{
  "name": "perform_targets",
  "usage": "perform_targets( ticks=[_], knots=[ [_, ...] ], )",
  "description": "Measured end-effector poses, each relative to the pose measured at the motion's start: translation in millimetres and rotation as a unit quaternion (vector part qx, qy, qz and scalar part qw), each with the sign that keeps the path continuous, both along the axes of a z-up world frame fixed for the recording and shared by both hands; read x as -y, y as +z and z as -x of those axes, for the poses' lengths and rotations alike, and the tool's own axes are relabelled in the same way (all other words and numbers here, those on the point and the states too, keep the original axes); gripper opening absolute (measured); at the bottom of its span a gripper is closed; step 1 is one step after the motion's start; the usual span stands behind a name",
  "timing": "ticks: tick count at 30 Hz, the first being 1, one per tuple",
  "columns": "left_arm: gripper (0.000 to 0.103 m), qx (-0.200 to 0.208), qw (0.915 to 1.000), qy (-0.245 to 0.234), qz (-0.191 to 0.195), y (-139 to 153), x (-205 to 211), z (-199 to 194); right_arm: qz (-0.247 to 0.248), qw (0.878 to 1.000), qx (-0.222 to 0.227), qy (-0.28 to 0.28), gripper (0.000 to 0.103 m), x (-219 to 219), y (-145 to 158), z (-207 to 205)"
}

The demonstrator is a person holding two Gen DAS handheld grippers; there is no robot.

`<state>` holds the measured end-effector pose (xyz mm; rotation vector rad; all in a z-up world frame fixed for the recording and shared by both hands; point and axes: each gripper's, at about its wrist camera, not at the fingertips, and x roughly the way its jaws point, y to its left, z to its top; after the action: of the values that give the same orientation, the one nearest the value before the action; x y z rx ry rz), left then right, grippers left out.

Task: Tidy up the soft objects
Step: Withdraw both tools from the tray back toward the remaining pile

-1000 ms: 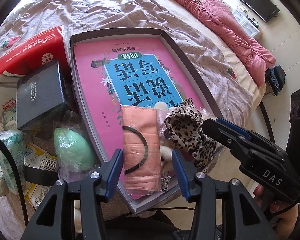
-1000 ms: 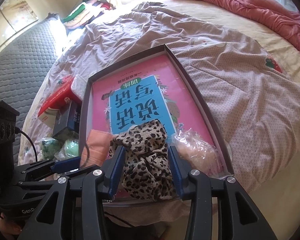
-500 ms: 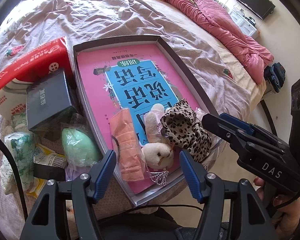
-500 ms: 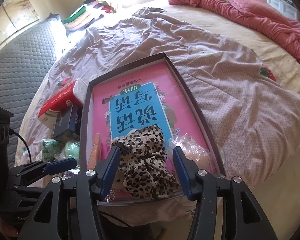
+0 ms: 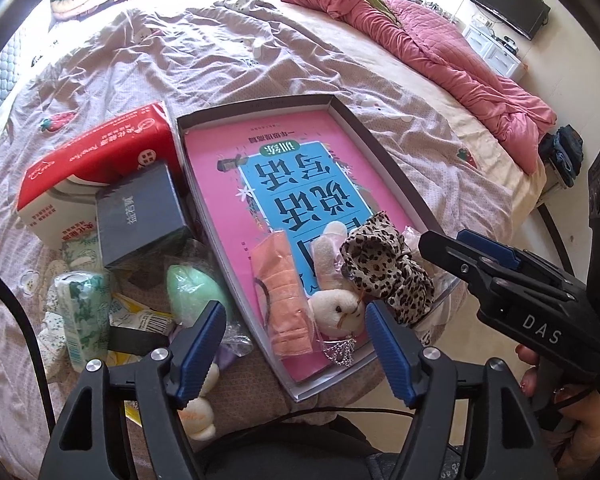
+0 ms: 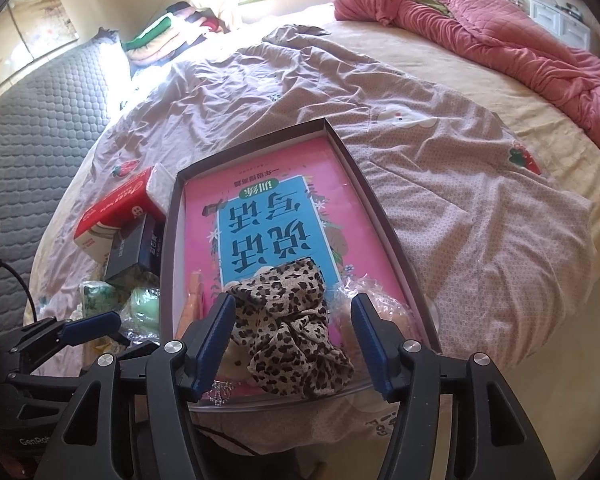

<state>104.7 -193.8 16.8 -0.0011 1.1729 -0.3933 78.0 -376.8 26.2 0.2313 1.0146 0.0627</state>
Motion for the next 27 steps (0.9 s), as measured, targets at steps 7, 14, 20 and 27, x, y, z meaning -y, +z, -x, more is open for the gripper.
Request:
perform_targets(
  ticks=[7,14,20,27],
  knots=[
    [0.074,0.012,0.9999,0.007,-0.010,7.9,-5.5,5.5,0.011,1.000,0.006,-0.002,0.068,-3.2,5.5,2.9],
    [0.074,0.019,0.9997,0.011,-0.015,12.7,-12.2,10.2,0.010,1.000,0.016,0.005,0.070,-9.6,13.2,4.7],
    [0.075,0.027,0.9994,0.018,-0.016,19.2,-21.4,14.5,0.017,0.999,0.025,0.018,0.071,-20.4,20.9,5.5],
    [0.075,0.040,0.9986,0.034,-0.010,29.1,-39.3,19.6,0.026,0.998,0.039,0.035,0.072,-37.2,30.6,7.2]
  ],
)
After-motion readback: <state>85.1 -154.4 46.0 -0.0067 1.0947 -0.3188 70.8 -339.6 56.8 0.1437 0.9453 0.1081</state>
